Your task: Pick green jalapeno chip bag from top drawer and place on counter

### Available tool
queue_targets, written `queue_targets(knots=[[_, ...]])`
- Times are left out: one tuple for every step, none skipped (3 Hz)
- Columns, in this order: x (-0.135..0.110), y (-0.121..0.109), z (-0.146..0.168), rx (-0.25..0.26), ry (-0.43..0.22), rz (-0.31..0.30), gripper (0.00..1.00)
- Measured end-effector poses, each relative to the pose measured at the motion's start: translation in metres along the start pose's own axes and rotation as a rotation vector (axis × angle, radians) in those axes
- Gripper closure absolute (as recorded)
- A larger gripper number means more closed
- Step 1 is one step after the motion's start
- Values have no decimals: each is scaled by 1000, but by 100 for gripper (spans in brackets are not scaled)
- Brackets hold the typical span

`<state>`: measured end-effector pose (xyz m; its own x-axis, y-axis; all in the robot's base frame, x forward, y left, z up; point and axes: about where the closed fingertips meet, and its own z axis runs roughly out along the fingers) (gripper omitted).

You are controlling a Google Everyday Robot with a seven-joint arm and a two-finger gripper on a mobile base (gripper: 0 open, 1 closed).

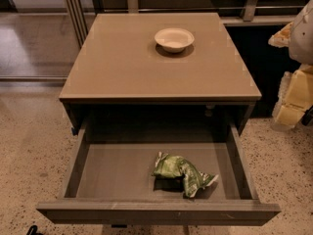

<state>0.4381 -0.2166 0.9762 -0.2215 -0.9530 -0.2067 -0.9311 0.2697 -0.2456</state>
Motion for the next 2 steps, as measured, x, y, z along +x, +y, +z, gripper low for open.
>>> queue_targets(knots=[[0,0,0,0,0,0,0],[4,14,48,-51,-81,57,0]])
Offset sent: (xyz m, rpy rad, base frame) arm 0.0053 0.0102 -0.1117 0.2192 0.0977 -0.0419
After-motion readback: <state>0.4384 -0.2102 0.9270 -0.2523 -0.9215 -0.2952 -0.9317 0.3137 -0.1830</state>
